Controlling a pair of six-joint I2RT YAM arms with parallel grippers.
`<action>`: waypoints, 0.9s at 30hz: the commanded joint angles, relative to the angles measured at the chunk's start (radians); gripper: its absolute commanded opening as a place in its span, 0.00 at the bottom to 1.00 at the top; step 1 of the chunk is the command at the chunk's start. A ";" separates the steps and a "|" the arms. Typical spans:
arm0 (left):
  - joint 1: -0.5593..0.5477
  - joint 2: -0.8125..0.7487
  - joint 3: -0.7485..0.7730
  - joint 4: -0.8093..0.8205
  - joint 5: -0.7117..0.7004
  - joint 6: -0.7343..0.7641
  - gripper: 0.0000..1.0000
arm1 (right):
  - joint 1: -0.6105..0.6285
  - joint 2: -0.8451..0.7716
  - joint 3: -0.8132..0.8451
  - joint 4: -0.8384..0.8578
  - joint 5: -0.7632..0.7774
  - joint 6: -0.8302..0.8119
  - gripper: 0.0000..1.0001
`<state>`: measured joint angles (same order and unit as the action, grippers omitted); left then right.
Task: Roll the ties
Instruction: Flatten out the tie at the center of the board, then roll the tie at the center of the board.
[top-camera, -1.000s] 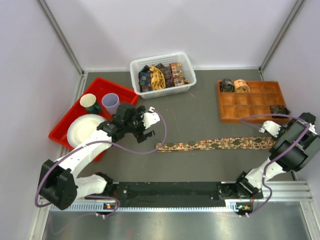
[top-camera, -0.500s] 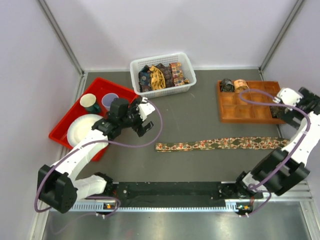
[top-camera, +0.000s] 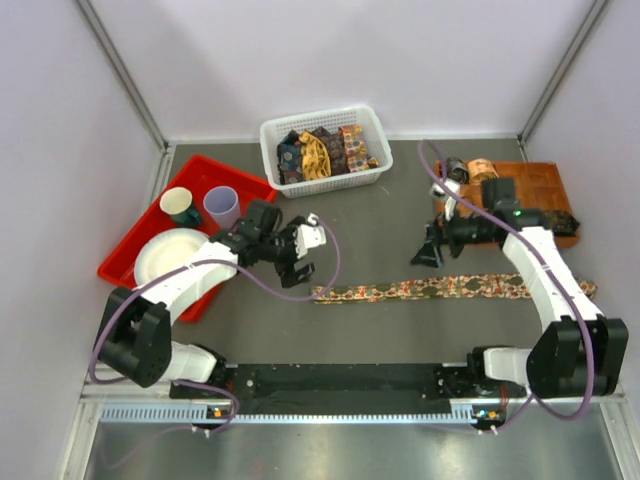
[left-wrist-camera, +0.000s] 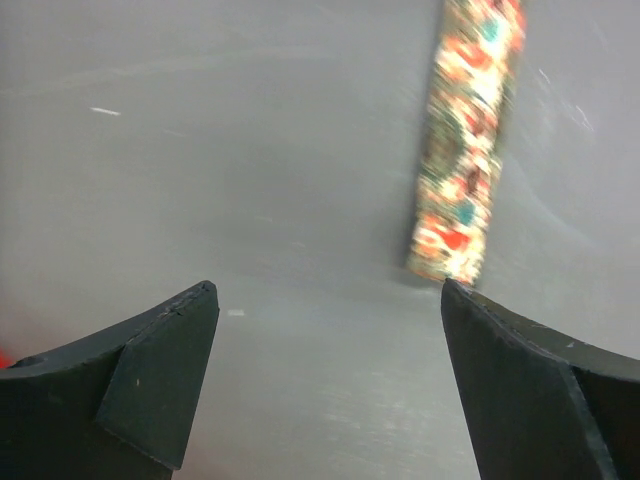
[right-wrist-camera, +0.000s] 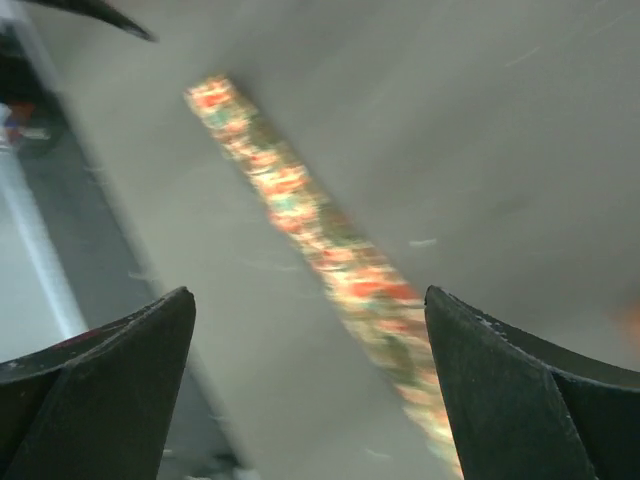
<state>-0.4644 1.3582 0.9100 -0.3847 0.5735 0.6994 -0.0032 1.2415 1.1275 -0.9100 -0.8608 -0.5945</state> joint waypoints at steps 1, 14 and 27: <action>-0.037 0.035 -0.075 -0.016 0.042 0.130 0.93 | 0.112 0.033 -0.170 0.337 -0.138 0.503 0.92; -0.111 0.157 -0.057 -0.075 -0.024 0.081 0.84 | 0.212 0.360 -0.229 0.548 -0.130 0.670 0.54; -0.120 0.160 -0.115 0.101 -0.007 0.031 0.76 | 0.390 0.423 -0.262 0.686 -0.024 0.840 0.19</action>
<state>-0.5766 1.5063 0.7982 -0.3454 0.5392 0.7261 0.3565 1.6310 0.8471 -0.2901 -0.9134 0.1963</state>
